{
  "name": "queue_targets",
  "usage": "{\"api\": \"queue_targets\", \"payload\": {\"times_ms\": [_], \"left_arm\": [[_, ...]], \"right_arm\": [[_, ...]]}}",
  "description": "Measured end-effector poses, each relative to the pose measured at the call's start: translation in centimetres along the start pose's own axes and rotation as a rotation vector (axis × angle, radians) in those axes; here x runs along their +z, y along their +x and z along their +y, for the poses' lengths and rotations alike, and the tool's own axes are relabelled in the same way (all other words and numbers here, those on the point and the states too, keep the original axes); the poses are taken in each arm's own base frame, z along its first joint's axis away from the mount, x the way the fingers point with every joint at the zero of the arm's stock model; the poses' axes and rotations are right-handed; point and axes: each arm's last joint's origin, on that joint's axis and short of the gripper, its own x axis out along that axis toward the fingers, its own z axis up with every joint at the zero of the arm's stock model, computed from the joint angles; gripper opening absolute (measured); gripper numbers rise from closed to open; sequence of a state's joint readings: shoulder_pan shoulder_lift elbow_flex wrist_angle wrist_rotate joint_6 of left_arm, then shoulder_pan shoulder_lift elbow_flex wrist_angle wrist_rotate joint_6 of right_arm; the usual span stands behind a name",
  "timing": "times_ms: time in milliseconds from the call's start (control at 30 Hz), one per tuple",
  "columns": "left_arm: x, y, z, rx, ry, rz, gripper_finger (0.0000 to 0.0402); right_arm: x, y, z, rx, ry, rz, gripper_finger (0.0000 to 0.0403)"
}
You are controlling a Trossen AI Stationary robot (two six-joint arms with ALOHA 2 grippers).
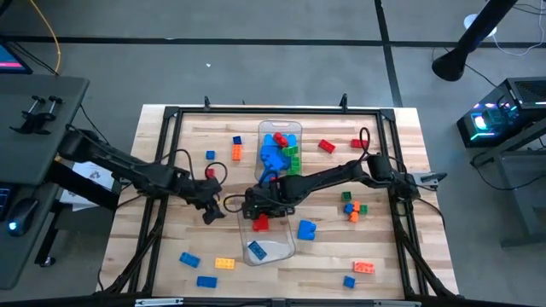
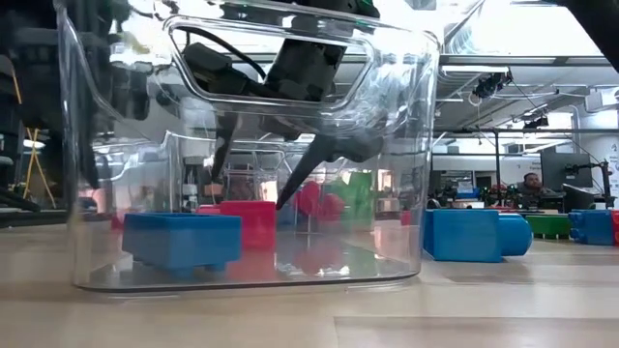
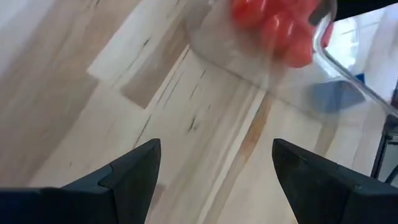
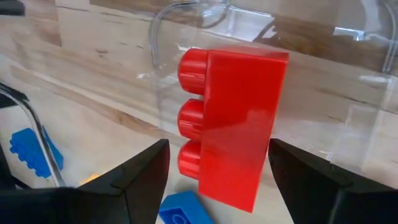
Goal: Sort blocks by size
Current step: Put the large red game piece in the top transparent bin
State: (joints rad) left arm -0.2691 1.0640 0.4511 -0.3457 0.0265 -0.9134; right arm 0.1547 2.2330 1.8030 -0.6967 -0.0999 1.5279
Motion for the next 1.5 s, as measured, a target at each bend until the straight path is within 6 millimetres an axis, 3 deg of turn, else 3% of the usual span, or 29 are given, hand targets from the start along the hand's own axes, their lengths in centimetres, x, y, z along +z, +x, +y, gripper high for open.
{"api": "queue_targets", "payload": {"times_ms": [200,600,1100,1500], "left_arm": [[-0.2,0.5,-1.8,-0.061,0.109,-0.123,0.0294],[-0.4,5.0,-2.6,0.008,0.237,-0.187,0.0294],[0.2,5.7,-2.2,0.084,0.227,-0.27,0.0294],[0.2,5.8,-2.1,0.103,0.226,-0.273,0.0294]], "right_arm": [[0.0,0.0,0.0,0.0,-0.046,-0.003,0.0267],[0.2,0.0,0.0,0.005,-0.075,-0.004,0.0267],[0.3,0.2,0.2,0.022,-0.136,-0.04,0.0267],[0.3,-0.4,2.3,0.204,-0.217,-0.033,0.0267]]}}
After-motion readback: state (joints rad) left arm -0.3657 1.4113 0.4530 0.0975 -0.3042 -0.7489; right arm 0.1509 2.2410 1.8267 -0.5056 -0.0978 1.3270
